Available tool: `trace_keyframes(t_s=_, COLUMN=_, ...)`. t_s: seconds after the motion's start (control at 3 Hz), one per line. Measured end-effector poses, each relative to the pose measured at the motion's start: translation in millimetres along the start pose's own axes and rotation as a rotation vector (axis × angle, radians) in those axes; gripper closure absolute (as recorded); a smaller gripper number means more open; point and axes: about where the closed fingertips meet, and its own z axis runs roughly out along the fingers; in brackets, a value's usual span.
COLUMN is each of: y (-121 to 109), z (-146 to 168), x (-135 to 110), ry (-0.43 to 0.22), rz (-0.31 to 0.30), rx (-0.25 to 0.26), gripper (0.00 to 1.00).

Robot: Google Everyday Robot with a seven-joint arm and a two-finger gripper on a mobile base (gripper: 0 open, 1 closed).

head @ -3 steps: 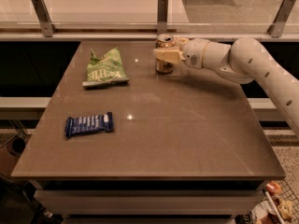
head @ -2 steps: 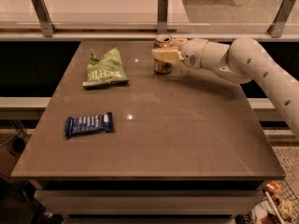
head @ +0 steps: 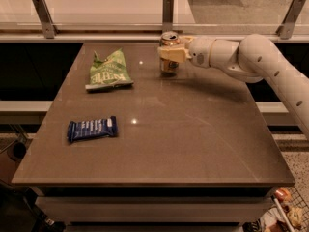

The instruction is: Pick orange can

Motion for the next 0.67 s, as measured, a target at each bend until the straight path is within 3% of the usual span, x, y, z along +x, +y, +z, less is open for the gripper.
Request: trace_keyframes(t_s=0.67, y=-10.5, z=-19.1, x=-47.3, ry=-0.022, rz=-0.070, rx=0.015, gripper=1.00)
